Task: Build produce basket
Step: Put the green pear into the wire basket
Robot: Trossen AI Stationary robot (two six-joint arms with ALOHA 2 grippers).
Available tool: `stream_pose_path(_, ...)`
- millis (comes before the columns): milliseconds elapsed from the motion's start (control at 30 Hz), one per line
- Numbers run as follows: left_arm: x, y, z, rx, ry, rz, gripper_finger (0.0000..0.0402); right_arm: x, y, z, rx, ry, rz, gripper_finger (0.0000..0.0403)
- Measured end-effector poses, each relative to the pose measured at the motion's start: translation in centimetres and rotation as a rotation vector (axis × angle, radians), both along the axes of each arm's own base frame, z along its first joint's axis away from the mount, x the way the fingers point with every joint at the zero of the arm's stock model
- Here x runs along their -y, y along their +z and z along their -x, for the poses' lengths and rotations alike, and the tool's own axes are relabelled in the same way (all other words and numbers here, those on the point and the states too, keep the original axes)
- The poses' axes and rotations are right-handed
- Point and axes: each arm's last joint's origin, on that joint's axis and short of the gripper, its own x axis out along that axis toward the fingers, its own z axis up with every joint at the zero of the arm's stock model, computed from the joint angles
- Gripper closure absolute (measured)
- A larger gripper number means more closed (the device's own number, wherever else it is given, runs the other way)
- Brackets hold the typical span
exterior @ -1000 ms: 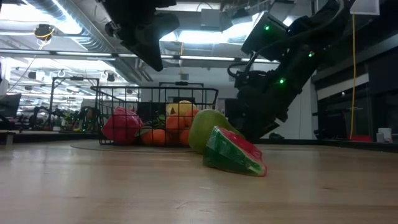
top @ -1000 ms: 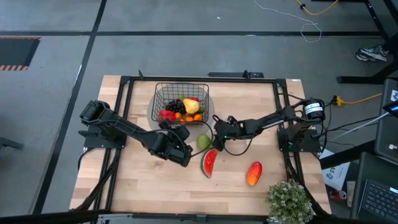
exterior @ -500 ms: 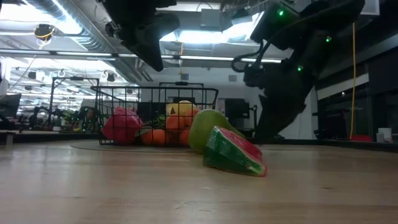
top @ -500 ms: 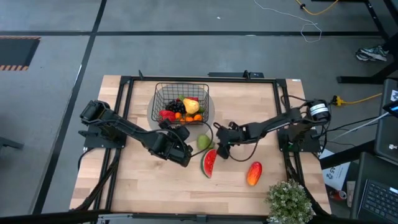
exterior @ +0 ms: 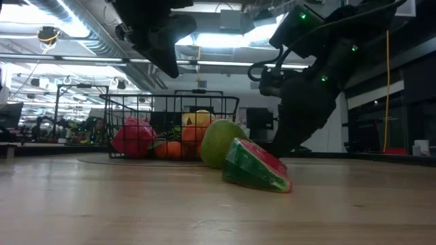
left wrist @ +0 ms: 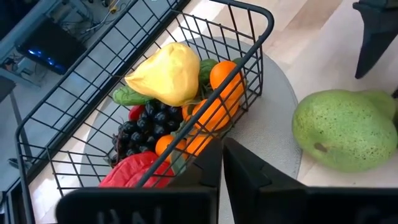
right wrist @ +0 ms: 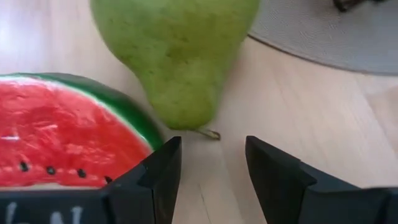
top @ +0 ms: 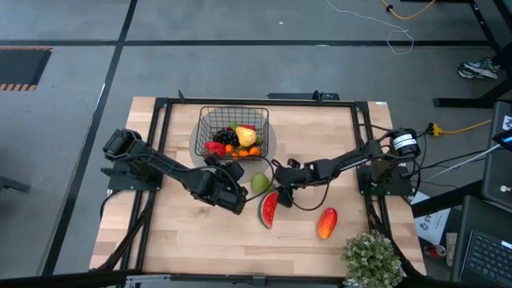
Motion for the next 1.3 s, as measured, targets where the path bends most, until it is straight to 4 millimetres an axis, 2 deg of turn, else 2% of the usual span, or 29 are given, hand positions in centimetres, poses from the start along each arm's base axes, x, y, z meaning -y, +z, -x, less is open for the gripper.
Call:
stream_pose_path(200, 0.0, 0.0, 0.0, 0.000, 0.000, 0.000, 0.0400, -0.2, -0.6, -0.8, 0.051, 0.044, 0.001, 0.0221)
stream_pose_path(400, -0.1, 0.0, 0.0, -0.001, 0.002, -0.001, 0.0389, -0.2, -1.7, -1.2, 0.056, 0.029, 0.023, 0.0221)
stream_pose_path(600, -0.1, 0.0, 0.0, 0.000, 0.002, -0.001, 0.0384, -0.5, -1.6, -1.5, 0.085, 0.060, -0.010, 0.0221)
stream_pose_path(900, -0.1, 0.0, 0.0, 0.000, 0.002, -0.002, 0.0399, -2.0, -1.7, -1.4, 0.105, 0.095, -0.008, 0.0221)
stream_pose_path(1300, -0.1, 0.0, 0.0, 0.001, 0.002, -0.004, 0.0384, -2.0, -2.7, -1.9, 0.134, 0.061, 0.045, 0.0221)
